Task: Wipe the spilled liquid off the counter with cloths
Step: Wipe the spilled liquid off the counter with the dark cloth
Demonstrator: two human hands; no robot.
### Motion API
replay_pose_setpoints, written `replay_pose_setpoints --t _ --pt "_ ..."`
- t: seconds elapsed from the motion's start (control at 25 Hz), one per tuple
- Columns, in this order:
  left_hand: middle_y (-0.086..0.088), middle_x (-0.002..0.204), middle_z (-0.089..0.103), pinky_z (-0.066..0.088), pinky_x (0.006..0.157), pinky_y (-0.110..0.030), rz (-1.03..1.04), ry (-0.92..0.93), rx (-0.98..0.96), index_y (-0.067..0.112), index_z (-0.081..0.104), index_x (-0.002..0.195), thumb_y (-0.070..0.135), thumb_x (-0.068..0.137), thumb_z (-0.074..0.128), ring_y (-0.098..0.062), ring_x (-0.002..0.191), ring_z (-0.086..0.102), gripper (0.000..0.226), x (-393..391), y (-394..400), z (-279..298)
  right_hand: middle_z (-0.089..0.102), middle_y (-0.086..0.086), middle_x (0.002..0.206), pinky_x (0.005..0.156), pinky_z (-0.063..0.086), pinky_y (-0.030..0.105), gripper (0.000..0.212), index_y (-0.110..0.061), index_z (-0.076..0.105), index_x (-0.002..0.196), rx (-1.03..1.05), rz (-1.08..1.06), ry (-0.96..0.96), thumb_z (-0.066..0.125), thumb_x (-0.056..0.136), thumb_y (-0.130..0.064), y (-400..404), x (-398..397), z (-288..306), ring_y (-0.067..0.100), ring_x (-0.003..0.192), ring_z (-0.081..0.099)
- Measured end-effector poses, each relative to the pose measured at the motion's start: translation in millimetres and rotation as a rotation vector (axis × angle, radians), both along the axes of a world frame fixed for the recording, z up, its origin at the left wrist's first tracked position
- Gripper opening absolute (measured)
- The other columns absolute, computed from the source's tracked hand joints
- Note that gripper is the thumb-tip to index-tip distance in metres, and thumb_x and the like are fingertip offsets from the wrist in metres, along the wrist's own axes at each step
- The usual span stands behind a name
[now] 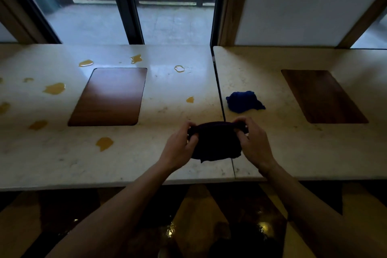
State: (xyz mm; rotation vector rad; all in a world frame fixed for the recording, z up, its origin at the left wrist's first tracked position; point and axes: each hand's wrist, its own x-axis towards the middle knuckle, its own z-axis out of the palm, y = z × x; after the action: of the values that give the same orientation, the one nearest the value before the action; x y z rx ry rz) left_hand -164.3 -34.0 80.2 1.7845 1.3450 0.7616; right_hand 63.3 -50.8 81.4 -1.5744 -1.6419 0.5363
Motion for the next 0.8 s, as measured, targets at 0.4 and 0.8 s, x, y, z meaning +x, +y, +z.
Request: replay_pose_setpoints --t 0.4,0.8 --pt "-0.005 0.104 0.065 0.06 0.06 -0.043 0.008 -0.036 -0.116 0.02 0.05 0.113 0.019 0.101 0.044 -0.022 0.082 0.067 0.013 -23.2 -1.2 -21.0 0.062 -0.006 0.1 0.075 0.048 0.017 0.017 -0.022 0.058 0.105 -0.151 -0.036 0.076 0.056 0.096 -0.007 -12.5 -28.6 -9.6 0.003 0.091 0.057" --pt "0.0 0.1 0.065 0.059 0.065 -0.047 0.043 0.136 -0.284 0.026 0.049 0.116 0.026 0.101 0.043 -0.019 0.081 0.066 0.017 -5.4 25.8 -96.2 0.056 0.0 0.119 0.085 0.049 0.03 0.023 -0.025 0.056 0.119 -0.4 -0.236 -0.086 0.053 0.097 -0.017 12.6 -41.5 -79.9 0.019 0.109 0.055"
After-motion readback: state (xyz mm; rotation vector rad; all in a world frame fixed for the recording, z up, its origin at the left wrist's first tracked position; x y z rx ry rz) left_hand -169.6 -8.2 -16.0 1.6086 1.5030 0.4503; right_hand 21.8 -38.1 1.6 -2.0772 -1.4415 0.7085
